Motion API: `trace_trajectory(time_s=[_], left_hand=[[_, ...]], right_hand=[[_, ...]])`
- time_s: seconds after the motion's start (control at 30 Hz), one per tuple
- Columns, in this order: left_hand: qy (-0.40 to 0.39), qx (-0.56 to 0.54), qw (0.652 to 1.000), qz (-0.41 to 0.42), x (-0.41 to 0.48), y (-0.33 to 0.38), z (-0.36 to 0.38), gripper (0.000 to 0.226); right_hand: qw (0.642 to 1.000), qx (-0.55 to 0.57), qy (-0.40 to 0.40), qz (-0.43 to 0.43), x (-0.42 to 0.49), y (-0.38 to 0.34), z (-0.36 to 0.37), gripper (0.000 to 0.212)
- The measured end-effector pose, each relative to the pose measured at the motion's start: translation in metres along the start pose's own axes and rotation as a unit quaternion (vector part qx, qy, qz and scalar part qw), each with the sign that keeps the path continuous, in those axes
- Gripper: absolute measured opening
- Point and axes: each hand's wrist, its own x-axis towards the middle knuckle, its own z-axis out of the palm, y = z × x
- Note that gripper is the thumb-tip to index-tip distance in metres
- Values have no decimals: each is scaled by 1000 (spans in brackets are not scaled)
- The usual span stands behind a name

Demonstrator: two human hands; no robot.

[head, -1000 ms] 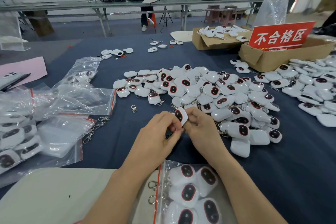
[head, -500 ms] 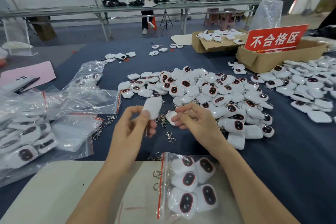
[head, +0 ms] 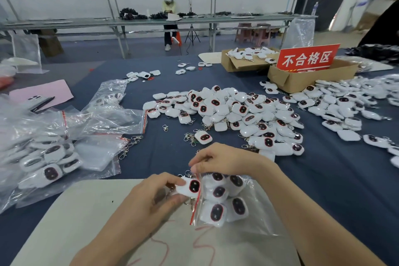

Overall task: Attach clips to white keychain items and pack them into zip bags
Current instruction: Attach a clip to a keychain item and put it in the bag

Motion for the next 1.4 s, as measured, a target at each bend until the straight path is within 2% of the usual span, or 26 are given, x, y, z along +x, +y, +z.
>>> trace_trajectory(time_s=[0.2, 0.33, 0.53, 0.67, 0.77, 0.9, 1.1, 1.17, 1.23, 1.33, 1.4], left_hand=[[-19, 26, 999, 1, 1, 0, 11, 24], [-23, 24, 999, 12, 3, -5, 7, 26], [-15, 21, 999, 29, 4, -1, 9, 30], [-18, -17, 1000, 12, 6, 6, 9, 30], [-7, 0, 1000, -3, 7, 2, 1, 26], [-63, -47, 996, -28, 6, 3, 8, 34], [-70, -6, 997, 15, 12, 12, 19, 36], [-86, -31, 996, 23, 13, 15, 20, 33], [-95, -87, 992, -9, 12, 20, 18, 41], [-100, -228, 966, -69, 13, 24, 16, 34], [-87, -285, 949, -100, 13, 23, 17, 37]], right_hand=[[1000, 15, -3, -15, 0, 5, 0, 7], [998, 56, 24, -23, -2, 8, -1, 17], [995, 96, 34, -15, -2, 12, -1, 11], [992, 118, 35, -18, -4, 12, -1, 12], [984, 168, 53, -18, -7, 15, -2, 8], [981, 180, 77, -16, -4, 16, 1, 8], [979, 172, 112, -16, -1, 11, 6, 9], [978, 172, 114, -19, 0, 11, 7, 10], [979, 169, 113, -21, 1, 10, 8, 11], [981, 155, 115, -28, 2, 10, 8, 8], [987, 128, 89, -29, 1, 9, 7, 7]])
